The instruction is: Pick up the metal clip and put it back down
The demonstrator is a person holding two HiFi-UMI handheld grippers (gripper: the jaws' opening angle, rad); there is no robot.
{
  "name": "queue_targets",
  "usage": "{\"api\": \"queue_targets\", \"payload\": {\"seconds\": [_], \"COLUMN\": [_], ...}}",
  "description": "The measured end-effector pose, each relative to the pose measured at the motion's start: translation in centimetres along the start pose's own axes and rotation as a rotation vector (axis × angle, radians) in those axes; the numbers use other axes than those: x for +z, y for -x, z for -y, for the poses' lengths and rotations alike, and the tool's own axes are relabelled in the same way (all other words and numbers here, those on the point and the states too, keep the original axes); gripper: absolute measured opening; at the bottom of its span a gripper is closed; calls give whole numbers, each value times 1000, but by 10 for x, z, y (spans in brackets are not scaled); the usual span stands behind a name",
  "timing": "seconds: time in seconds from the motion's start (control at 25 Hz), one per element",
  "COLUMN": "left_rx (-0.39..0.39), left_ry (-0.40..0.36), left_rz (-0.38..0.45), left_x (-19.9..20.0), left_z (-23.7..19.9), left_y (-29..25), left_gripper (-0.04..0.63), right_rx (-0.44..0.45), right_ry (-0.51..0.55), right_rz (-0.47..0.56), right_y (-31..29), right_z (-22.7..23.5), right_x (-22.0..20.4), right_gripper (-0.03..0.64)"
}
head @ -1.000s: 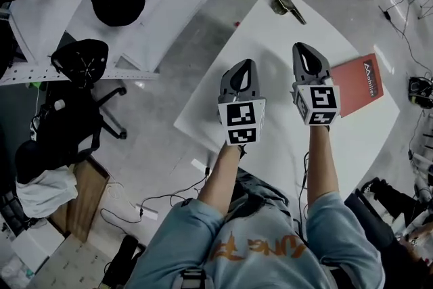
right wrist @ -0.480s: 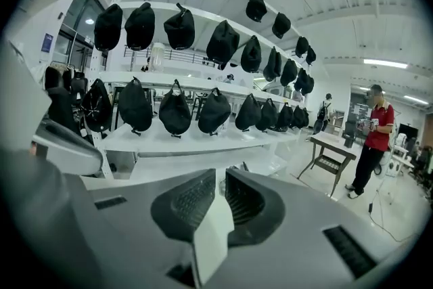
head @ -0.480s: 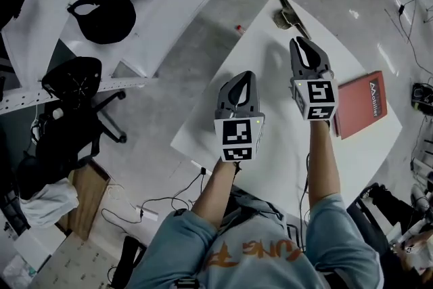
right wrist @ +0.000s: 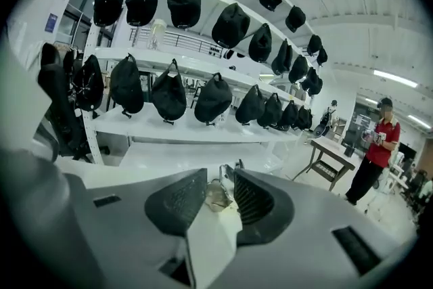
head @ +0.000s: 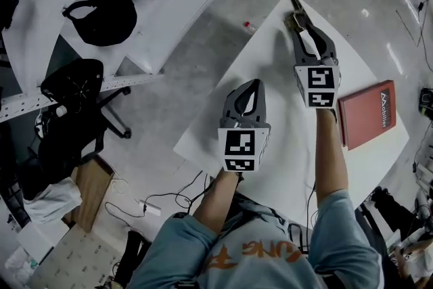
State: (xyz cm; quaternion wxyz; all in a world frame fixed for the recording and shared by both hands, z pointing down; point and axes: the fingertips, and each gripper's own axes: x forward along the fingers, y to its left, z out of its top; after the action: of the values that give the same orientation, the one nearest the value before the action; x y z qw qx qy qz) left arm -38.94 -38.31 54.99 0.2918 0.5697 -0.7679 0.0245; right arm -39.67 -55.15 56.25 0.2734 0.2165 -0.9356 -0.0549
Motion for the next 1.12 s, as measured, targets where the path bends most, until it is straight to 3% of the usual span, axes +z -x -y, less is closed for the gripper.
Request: {"api": "queue_targets", "payload": {"seconds": [0.56,0.72,1.12], "left_rx": [10,16,33], "left_ry": [-6,4,-6], "left_rz": [-9,-10,24], "left_x": [2,2,16], "left_z": [-5,-9,-16], "left_y": [-8,-4,19], "left_gripper": [9,9,9], "right_rx": [-59,-76,-144], "right_ry": [262,261,265], "right_rz": [-79,-95,-115], "right_y": [-33,-38,-27], "right_z": [6,8,18], "right_x": [-15,-13,-4], "right_gripper": [124,122,37]}}
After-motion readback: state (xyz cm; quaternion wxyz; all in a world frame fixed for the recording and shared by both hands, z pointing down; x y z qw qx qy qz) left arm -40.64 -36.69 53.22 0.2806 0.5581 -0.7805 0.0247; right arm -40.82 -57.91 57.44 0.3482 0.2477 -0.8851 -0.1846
